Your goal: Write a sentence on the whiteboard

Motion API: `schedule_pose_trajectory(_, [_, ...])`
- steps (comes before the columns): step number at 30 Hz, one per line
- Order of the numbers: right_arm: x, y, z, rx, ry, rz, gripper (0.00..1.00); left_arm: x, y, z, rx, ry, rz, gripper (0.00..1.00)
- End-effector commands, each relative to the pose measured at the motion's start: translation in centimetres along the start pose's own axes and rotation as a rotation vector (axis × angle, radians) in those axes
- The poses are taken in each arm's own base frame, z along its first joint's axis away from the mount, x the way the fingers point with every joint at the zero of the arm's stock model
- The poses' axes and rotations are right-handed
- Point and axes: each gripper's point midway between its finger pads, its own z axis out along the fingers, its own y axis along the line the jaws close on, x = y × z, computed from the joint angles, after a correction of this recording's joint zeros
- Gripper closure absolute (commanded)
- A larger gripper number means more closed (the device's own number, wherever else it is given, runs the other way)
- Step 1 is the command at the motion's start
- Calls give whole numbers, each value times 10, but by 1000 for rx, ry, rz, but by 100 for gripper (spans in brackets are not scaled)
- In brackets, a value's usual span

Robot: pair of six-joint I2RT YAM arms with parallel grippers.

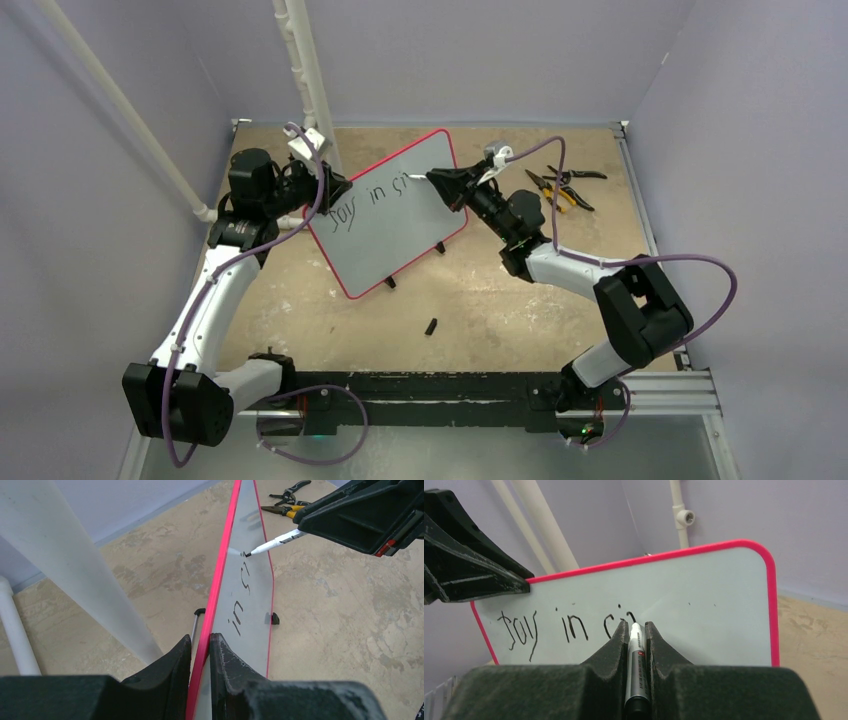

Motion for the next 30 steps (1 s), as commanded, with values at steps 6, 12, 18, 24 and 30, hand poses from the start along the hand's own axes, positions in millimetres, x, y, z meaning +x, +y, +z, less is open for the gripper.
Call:
schedule_pose_trajectory(6, [19, -10, -15, 36, 30, 19, 100, -4, 2, -2, -5, -21, 7, 82])
schedule_pose_trajectory(12, [13, -7, -11, 20, 10, 27, 100, -3, 2, -2, -5, -20, 6, 82])
schedule_pose_trajectory(18, [-9, 2, -6, -12, -57, 32, 100, -3, 2, -2, -4, -20, 7, 83])
schedule_pose_trajectory(24, [-19, 5, 2, -25, -84, 27, 100, -4, 2, -2, -2, -21, 7, 82])
schedule_pose_trajectory(30, [-22, 3, 5, -18, -94, 24, 100, -3, 2, -2, 0, -20, 8, 83])
